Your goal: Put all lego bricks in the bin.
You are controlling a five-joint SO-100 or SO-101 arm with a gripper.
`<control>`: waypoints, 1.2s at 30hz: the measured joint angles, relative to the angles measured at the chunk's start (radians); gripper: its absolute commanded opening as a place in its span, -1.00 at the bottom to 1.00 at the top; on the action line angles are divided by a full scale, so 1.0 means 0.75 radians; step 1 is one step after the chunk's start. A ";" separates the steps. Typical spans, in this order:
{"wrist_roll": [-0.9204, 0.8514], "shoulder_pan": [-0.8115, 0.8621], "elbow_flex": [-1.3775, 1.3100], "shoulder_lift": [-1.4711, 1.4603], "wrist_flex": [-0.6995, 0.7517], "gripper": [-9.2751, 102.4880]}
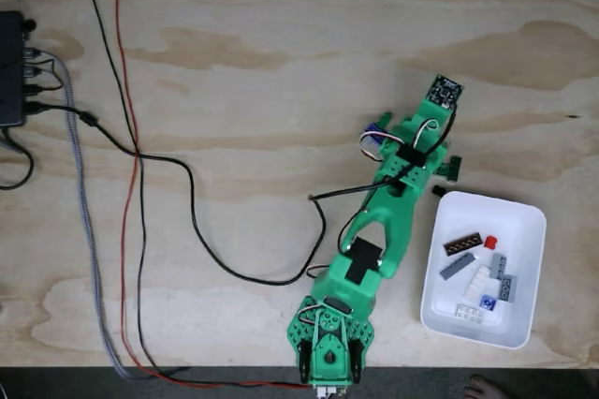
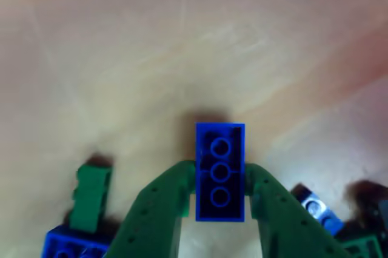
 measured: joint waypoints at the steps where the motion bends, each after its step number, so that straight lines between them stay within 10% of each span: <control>1: 0.029 -0.004 0.039 0.096 0.000 -0.84; 7: 0.027 0.137 0.025 0.736 0.229 -0.83; 15: -0.299 0.996 0.321 1.436 0.513 -0.83; 19: -0.423 1.207 0.697 1.432 0.276 -0.32; 24: -0.346 1.149 0.747 1.289 0.029 -0.28; 36: 0.282 0.225 -0.180 0.689 0.879 -0.33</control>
